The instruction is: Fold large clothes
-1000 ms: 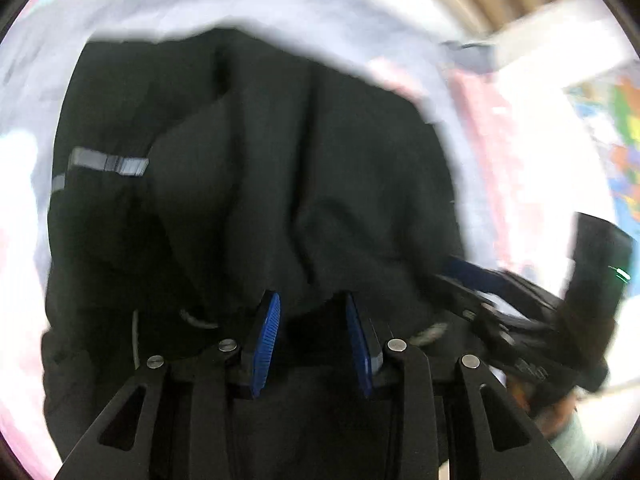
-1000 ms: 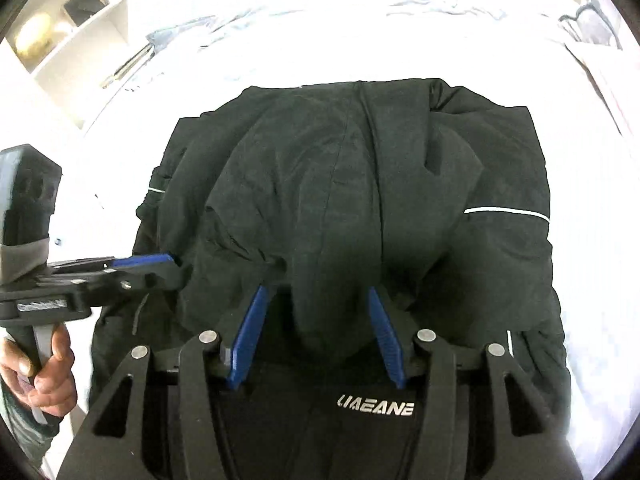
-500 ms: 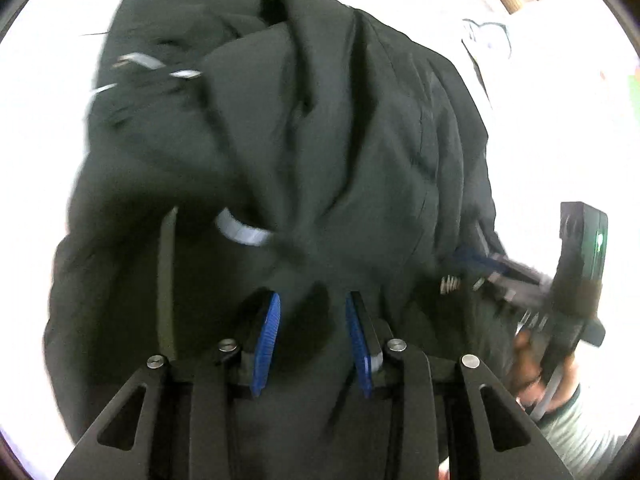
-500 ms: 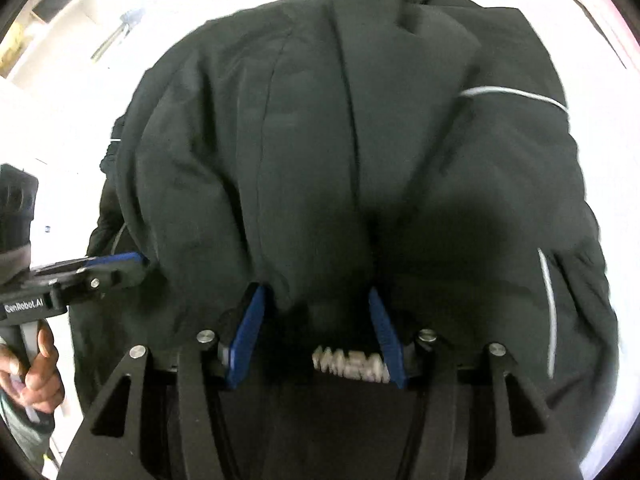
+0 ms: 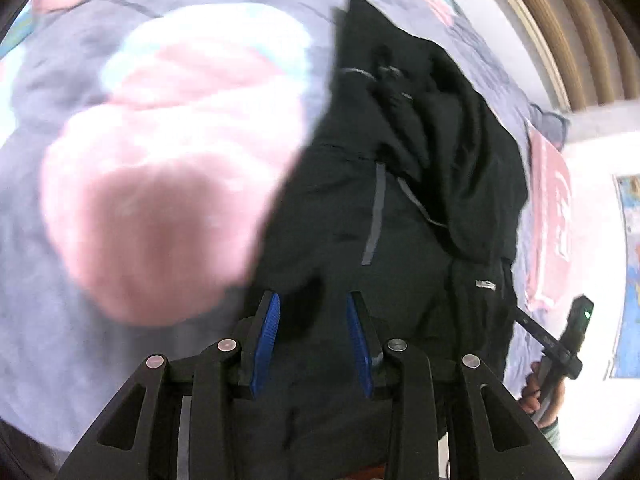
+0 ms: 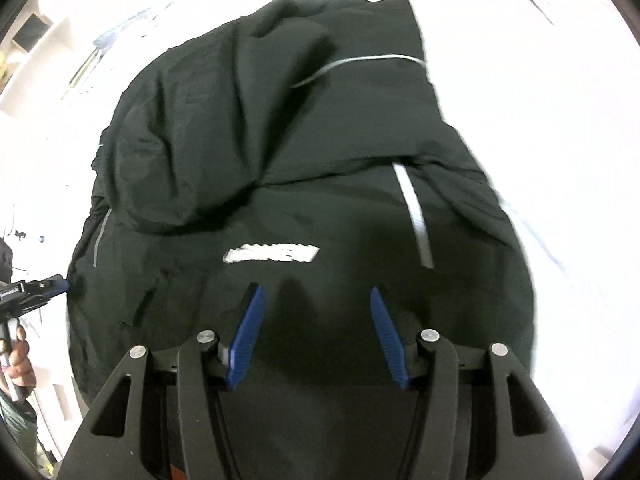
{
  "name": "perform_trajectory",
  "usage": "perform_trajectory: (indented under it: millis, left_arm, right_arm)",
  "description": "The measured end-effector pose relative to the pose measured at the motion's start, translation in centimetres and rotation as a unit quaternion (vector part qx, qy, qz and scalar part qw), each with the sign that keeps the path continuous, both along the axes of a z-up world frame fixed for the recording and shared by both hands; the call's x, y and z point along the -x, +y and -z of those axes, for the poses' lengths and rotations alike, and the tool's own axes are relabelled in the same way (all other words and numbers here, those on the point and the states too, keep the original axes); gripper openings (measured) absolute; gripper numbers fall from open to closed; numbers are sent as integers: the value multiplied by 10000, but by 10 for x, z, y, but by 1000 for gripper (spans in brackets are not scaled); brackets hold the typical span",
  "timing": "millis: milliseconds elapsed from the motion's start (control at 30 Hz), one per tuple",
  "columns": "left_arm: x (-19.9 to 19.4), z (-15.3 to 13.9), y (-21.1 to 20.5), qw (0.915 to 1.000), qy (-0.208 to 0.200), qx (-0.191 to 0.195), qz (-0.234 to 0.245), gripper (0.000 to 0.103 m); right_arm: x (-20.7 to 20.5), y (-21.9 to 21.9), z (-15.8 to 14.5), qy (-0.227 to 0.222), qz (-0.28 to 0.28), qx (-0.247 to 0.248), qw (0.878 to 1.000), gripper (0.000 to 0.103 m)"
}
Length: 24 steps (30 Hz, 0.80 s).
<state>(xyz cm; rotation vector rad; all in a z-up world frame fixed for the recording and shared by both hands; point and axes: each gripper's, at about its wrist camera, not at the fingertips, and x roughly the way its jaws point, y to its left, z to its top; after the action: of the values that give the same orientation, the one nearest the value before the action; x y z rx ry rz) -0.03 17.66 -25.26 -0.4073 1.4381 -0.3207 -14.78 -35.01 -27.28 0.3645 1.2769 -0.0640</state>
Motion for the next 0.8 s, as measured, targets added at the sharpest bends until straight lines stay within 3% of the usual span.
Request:
perform_trajectory:
  millis: [133, 300, 500, 567, 733, 800]
  left_arm:
    - [11, 7, 33, 9995, 173, -215, -173, 36]
    - [33, 20, 59, 9988, 367, -70, -311, 37]
    - [46, 37, 53, 9982, 522, 122, -267, 48]
    - [48, 42, 50, 9977, 584, 212, -289, 57]
    - [48, 58, 39, 9969, 765, 173, -83, 59]
    - [50, 52, 28, 9965, 654, 480, 218, 57]
  right_arm:
    - [17, -29, 1, 248, 270, 113, 9993, 58]
    - [45, -61, 8, 549, 526, 195, 9969, 58]
    - [66, -75, 16, 757, 590, 65, 9954, 58]
    - [66, -71, 19, 827, 500, 78, 9953, 58]
    - [72, -68, 23, 927, 346, 65, 9951, 58]
    - [75, -67, 24, 931, 351, -9, 9950, 58]
